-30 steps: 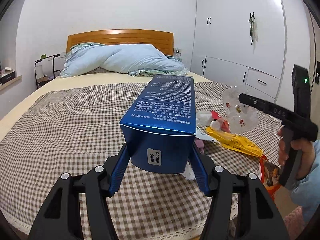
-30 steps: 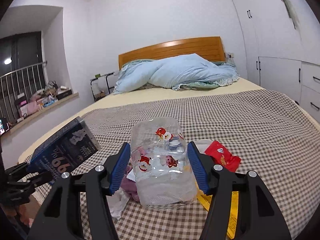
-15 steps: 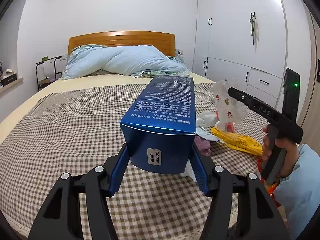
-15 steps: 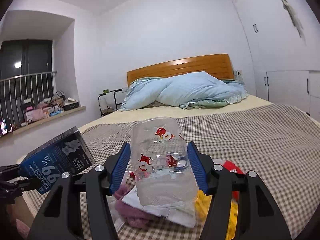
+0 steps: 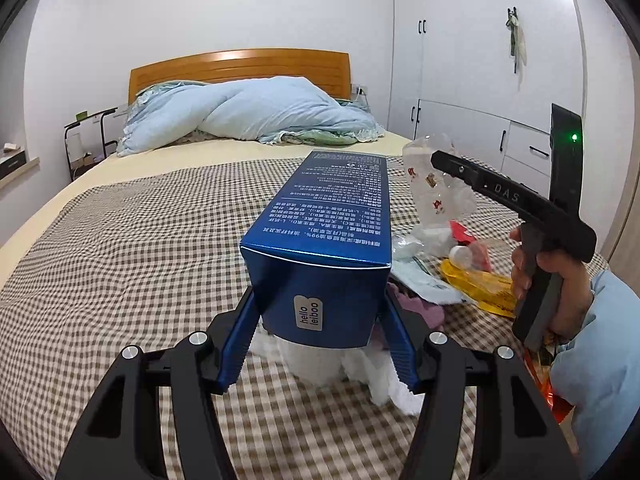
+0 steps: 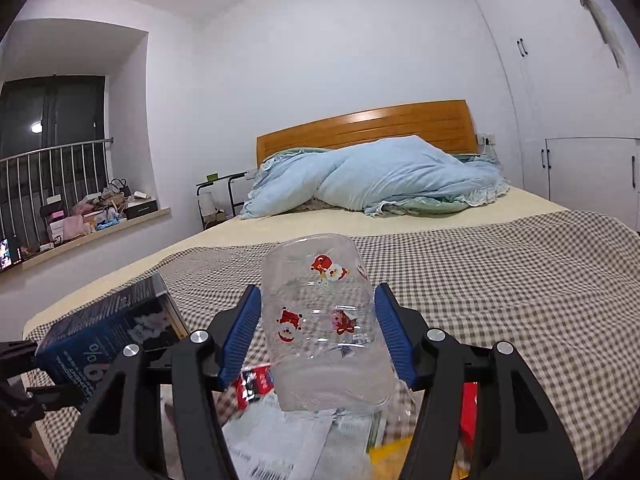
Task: Collect trash
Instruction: 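Lift the bottle and box off the bed with both grippers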
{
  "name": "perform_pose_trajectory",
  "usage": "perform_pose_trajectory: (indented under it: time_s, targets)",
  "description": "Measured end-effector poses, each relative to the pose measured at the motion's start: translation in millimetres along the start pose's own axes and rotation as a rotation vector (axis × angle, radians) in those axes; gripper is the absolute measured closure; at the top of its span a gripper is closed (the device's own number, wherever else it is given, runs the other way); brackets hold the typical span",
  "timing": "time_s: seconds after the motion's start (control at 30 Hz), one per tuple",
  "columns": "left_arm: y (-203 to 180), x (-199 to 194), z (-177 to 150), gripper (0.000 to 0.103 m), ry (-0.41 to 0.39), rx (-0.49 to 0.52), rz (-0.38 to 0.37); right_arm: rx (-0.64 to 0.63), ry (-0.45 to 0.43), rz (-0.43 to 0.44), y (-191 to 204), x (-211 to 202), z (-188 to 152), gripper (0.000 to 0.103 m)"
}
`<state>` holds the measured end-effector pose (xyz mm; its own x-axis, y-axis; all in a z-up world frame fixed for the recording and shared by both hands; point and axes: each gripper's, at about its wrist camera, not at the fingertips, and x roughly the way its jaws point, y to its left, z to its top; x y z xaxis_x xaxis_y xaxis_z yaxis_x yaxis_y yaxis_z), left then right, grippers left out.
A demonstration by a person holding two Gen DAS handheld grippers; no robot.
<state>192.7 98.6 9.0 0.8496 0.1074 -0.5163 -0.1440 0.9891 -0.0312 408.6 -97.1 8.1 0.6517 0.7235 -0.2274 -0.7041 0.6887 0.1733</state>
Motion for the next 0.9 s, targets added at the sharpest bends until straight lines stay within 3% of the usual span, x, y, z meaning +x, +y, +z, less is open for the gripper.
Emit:
perform_pose_trajectory:
  time_s: [0.47, 0.9]
  targets:
    - [15.3, 57.0, 33.4, 0.046, 0.048, 0.016, 0.041, -0.014, 0.002, 0.054, 3.0, 50.5, 21.7, 0.046]
    - [10.7, 54.0, 41.5, 0.046, 0.039, 0.012, 0.029, -0.014, -0.012, 0.027, 3.8, 28.8, 44.8, 0.046]
